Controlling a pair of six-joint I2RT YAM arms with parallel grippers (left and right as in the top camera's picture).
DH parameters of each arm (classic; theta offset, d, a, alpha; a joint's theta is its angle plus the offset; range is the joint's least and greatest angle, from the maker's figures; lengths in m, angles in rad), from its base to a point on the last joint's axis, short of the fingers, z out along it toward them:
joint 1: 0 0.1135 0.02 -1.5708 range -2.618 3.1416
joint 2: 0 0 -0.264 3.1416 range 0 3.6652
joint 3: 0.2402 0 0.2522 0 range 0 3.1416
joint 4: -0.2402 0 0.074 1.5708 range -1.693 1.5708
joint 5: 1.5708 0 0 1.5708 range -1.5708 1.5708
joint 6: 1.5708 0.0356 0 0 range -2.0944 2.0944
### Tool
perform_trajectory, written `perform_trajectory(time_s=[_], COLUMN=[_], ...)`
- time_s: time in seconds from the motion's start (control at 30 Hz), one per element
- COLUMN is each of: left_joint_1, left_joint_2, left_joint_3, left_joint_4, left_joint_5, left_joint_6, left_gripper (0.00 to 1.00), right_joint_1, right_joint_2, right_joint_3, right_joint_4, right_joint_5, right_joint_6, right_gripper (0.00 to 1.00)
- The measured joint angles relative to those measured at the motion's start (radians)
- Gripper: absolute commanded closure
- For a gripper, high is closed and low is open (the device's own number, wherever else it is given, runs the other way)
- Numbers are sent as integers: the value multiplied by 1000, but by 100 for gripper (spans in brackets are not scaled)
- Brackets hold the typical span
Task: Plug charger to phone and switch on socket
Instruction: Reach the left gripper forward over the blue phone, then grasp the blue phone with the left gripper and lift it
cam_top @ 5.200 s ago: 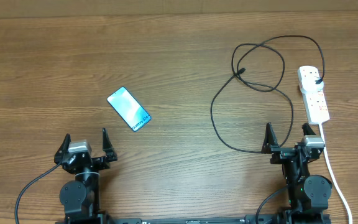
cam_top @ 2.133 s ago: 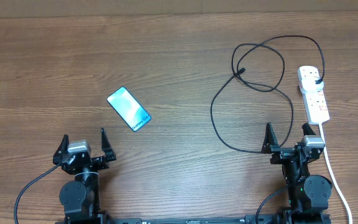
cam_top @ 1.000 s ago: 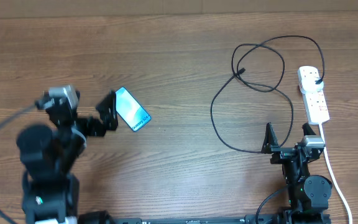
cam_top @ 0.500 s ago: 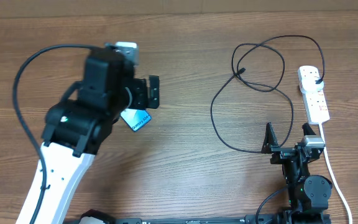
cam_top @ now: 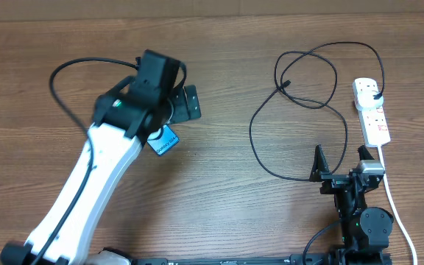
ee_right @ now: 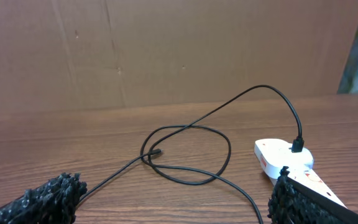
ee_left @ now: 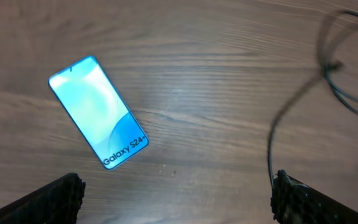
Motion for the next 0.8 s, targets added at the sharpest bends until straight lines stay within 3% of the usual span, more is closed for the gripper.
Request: perform_trajectory(time_s=[0.17, 0.37, 0.57, 0.8], left_joint_1=[16, 147, 269, 266], left_joint_2=[172, 346, 398, 475], left_joint_3=[2, 2, 2, 2], left_joint_4=[12, -24, -27, 19], left_joint_5=[-21, 64, 96, 96], left_joint_6=[-131, -271, -308, -320], left_gripper=[0, 0, 0, 0], right_joint_1=[0, 0, 0, 0], right_joint_2=[0, 0, 0, 0], right_joint_3=[0, 0, 0, 0], right_joint_4=[0, 0, 0, 0], right_joint_5=[0, 0, 0, 0], right_joint_6=[0, 0, 0, 0], right_gripper=[0, 0, 0, 0])
